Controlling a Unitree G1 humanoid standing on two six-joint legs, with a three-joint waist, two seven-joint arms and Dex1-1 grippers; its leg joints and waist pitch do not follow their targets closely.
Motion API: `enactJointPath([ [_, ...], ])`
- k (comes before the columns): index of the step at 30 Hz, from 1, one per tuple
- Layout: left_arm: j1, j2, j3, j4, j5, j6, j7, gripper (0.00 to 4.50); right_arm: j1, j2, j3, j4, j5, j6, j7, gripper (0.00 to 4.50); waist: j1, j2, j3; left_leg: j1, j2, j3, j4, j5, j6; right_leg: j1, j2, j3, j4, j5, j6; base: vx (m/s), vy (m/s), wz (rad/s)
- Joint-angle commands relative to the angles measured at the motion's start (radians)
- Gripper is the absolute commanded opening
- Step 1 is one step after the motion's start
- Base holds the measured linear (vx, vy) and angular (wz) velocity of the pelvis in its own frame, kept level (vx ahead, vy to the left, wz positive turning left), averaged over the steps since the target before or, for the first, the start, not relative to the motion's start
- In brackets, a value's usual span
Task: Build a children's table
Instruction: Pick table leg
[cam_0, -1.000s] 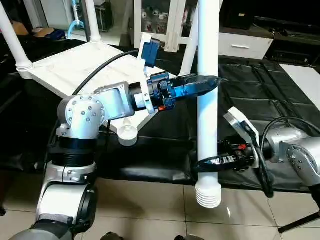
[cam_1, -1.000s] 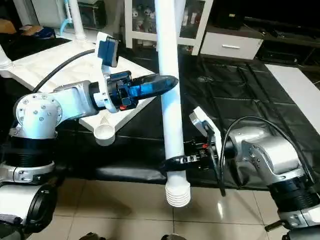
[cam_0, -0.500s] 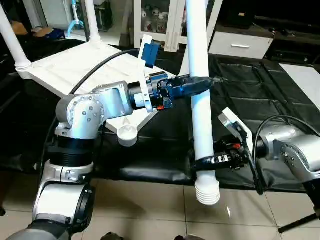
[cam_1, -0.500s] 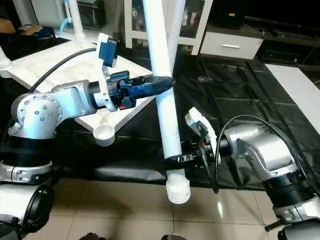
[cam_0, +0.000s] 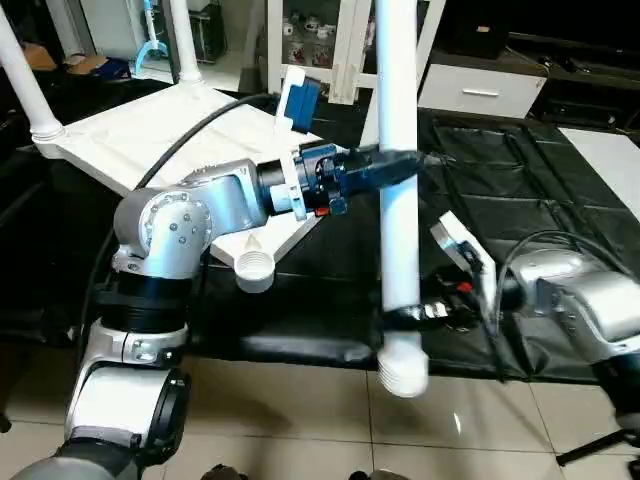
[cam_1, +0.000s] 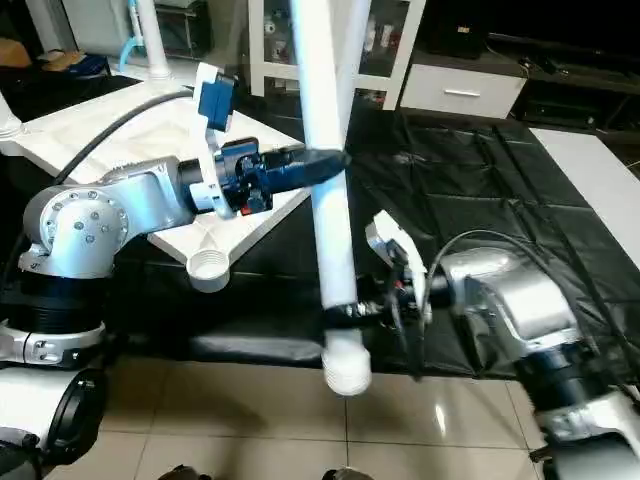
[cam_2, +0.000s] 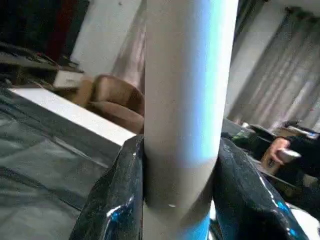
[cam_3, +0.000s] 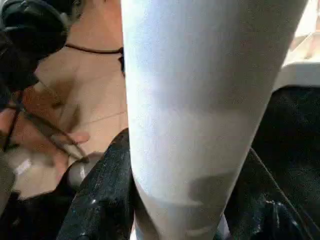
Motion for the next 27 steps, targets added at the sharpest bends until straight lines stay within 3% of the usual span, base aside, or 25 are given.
enactJointPath([
  [1,-0.036,0.019,0.044,0.017,0.063,-0.037,0.079,1.63,-0.028,0.005,-0.063,-0.004,-0.009,-0.050,-0.065,2.52,-0.002,0.012,-0.084,0.015,-0.006,0.008,-0.075,-0.273,-0.009,0.064,-0.021,0.014,-0.069,-0.371,-0.172,0.000,0.000,0.00],
  [5,-0.073,0.041,0.066,0.049,0.116,-0.073,0.152,1.63,-0.039,0.042,-0.118,-0.001,0.002,-0.094,-0.135,2.85,-0.005,0.013,-0.083,0.017,-0.010,0.010,-0.073,-0.273,-0.013,0.060,-0.017,0.013,-0.071,-0.393,-0.150,0.000,0.000,0.00],
  [8,-0.089,0.054,0.061,0.066,0.162,-0.090,0.201,1.63,-0.044,0.053,-0.152,-0.005,0.022,-0.107,-0.156,3.01,-0.003,0.015,-0.083,0.017,-0.009,0.009,-0.075,-0.269,-0.010,0.060,-0.016,0.013,-0.070,-0.371,-0.156,0.000,0.000,0.00],
  [9,-0.094,0.051,0.061,0.073,0.175,-0.094,0.227,1.63,-0.045,0.057,-0.163,-0.002,0.022,-0.114,-0.163,3.17,-0.003,0.009,-0.085,0.015,-0.008,0.010,-0.074,-0.254,-0.007,0.062,-0.016,0.014,-0.065,-0.353,-0.159,0.000,0.000,0.00],
  [12,-0.105,0.041,0.062,0.089,0.201,-0.089,0.290,1.63,-0.055,0.070,-0.192,0.016,-0.015,-0.175,-0.229,3.38,-0.004,0.010,-0.086,0.013,-0.007,0.010,-0.074,-0.241,-0.005,0.064,-0.017,0.015,-0.063,-0.326,-0.161,0.000,0.000,0.00],
  [13,-0.110,0.038,0.057,0.099,0.220,-0.090,0.322,1.62,-0.062,0.081,-0.193,0.037,-0.081,-0.272,-0.288,3.42,-0.003,0.010,-0.086,0.014,-0.009,0.012,-0.072,-0.233,-0.007,0.061,-0.020,0.016,-0.064,-0.345,-0.149,0.000,0.000,0.00],
  [14,-0.110,0.038,0.057,0.099,0.220,-0.090,0.322,1.62,-0.062,0.081,-0.193,0.037,-0.081,-0.272,-0.288,3.43,-0.003,0.010,-0.086,0.014,-0.009,0.012,-0.072,-0.233,-0.007,0.061,-0.020,0.016,-0.064,-0.345,-0.149,0.000,0.000,0.00],
  [15,-0.115,0.021,0.067,0.112,0.239,-0.106,0.367,1.62,-0.064,0.108,-0.189,0.043,-0.149,-0.362,-0.381,3.44,-0.006,0.000,-0.088,0.011,-0.010,0.013,-0.070,-0.210,-0.013,0.062,-0.019,0.015,-0.063,-0.344,-0.148,0.000,0.000,0.00],
  [16,-0.115,0.019,0.068,0.113,0.240,-0.108,0.371,1.62,-0.064,0.112,-0.190,0.042,-0.153,-0.369,-0.389,3.44,-0.007,0.004,-0.086,0.011,-0.011,0.014,-0.071,-0.202,-0.017,0.059,-0.019,0.017,-0.062,-0.337,-0.151,0.000,0.000,0.00],
  [20,-0.119,0.003,0.076,0.120,0.241,-0.120,0.400,1.62,-0.033,0.172,-0.171,-0.002,-0.184,-0.395,-0.469,3.44,-0.010,0.001,-0.088,0.009,-0.012,0.014,-0.072,-0.201,-0.007,0.062,-0.018,0.017,-0.058,-0.323,-0.159,0.000,0.000,0.00],
  [23,-0.123,-0.007,0.077,0.123,0.235,-0.121,0.399,1.62,-0.014,0.232,-0.107,0.023,-0.282,-0.380,-0.619,3.44,-0.012,0.007,-0.087,0.011,-0.011,0.014,-0.074,-0.192,-0.010,0.060,-0.017,0.019,-0.057,-0.289,-0.171,0.000,0.000,0.00],
  [27,-0.127,-0.017,0.083,0.123,0.242,-0.119,0.403,1.62,-0.010,0.266,-0.090,0.040,-0.308,-0.376,-0.680,3.44,-0.018,0.009,-0.086,0.012,-0.012,0.014,-0.076,-0.210,-0.016,0.061,-0.016,0.020,-0.057,-0.286,-0.170,0.000,0.000,0.00],
])
